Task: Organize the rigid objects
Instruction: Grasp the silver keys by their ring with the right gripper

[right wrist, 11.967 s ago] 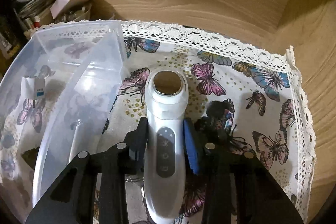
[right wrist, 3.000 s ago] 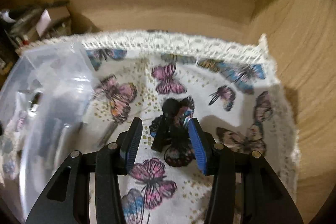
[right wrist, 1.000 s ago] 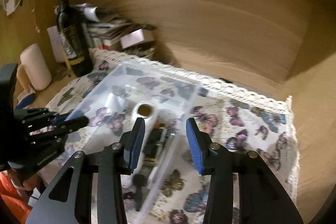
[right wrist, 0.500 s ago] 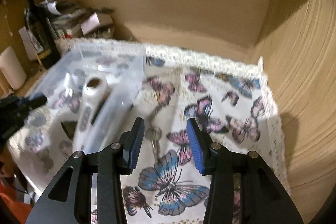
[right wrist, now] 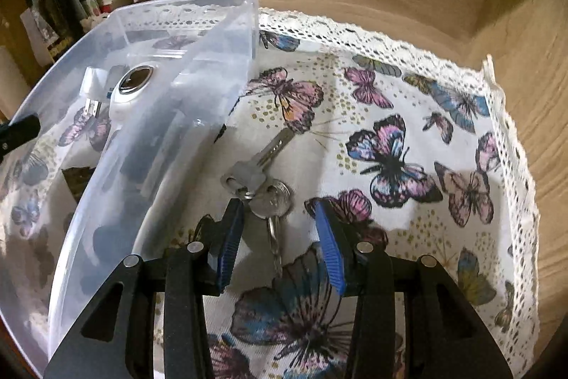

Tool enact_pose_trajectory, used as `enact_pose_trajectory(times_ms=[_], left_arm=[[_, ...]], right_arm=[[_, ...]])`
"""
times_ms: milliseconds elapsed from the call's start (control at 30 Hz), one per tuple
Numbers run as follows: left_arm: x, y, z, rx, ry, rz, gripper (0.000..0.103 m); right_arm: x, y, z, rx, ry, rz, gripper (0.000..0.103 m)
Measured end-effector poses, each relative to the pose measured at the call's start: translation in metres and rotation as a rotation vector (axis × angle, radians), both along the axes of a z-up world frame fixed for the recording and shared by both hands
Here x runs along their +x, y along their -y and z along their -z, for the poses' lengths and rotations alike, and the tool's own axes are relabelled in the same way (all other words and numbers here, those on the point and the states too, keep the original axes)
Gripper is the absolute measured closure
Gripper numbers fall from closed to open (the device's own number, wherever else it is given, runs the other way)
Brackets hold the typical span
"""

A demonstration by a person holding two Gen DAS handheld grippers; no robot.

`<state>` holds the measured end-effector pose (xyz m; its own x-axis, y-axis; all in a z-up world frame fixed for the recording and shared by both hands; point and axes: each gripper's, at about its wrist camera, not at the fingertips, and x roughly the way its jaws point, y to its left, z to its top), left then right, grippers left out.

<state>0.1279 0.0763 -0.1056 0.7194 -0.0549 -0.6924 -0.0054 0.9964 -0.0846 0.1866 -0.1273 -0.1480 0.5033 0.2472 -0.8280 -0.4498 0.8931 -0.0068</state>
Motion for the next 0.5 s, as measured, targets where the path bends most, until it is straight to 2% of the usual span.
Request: enact_pose_trajectory(times_ms=[67,133,200,333,500], left_arm=[[0.000,0.000,0.000,0.002,0.001,-0.001,0.093],[0.000,0.000,0.000,0.003,0.001,-0.001,0.093],[0.000,0.000,0.000,0.001,0.000,0.000,0.093],[0.000,0.000,0.000,0.002,0.000,0.001,0.093],[-0.001,-0.001,0.000,0.001,0.000,0.000,0.093]], right_arm=[[0.002,0.000,0.000,0.003,0.005,-0.003,0.065],[0.004,-0.001,0.000,0.013,0.003,-0.004,0.070],[0.004,-0.002,-0.001,0.014,0.001,-0.005,0.081],[0.005,0.003,-0.003,0.047,-0.019,0.009,0.081],[-0.001,0.014,-0.015,0.076,0.003,0.046,0.081]])
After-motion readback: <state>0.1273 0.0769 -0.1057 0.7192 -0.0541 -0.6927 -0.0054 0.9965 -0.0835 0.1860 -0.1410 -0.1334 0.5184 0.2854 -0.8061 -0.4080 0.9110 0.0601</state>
